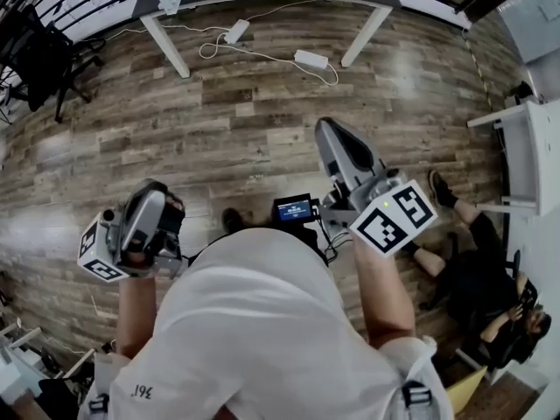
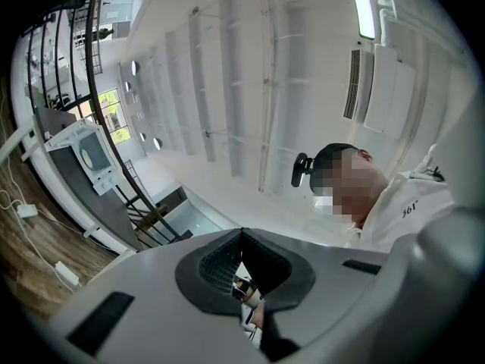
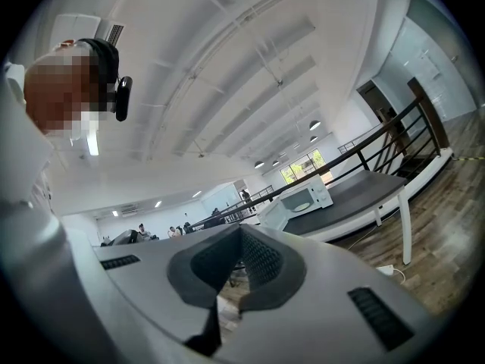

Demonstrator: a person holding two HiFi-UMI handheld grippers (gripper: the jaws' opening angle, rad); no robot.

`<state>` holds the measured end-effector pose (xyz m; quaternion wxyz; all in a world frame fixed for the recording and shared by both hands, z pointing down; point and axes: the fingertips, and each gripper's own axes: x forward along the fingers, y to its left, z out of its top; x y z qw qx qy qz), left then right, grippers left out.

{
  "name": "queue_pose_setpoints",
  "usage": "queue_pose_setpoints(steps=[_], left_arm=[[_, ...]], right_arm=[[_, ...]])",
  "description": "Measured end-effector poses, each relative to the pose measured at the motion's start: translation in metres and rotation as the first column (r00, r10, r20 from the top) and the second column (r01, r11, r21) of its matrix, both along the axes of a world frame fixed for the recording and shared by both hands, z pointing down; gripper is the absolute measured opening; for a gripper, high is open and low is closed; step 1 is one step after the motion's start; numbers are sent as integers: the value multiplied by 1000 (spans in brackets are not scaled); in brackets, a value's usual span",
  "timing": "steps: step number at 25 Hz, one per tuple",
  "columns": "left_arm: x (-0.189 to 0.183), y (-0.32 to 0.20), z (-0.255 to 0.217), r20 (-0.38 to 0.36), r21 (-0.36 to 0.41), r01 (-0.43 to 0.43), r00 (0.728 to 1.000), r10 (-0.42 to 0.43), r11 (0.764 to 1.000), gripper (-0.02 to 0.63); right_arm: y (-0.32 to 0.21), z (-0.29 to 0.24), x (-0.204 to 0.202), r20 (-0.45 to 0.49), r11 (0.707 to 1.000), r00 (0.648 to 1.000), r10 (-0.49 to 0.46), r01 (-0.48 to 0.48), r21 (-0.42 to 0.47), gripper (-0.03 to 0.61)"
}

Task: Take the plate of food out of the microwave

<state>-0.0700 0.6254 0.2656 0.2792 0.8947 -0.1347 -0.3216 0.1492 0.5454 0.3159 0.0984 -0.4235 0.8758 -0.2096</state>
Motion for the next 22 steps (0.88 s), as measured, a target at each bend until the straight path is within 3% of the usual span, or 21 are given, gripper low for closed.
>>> queue_pose_setpoints(steps=[7,13,22], left_arm=[[-1,-3,4,-7,-19,-3,1000,3,1000,5],[-3,-7,9,-17,-37,25,1000,-25,999,5],[1,-6,14,-20,-54,8,1000,-9,998,5]], right_arm=[[0,9,-3,0,1000,1000,-11,11,-28,0],[6,13,-12,71,996,995,-70,74,-51,0],[9,16,-12,69,995,995,-78,82,-60,2]])
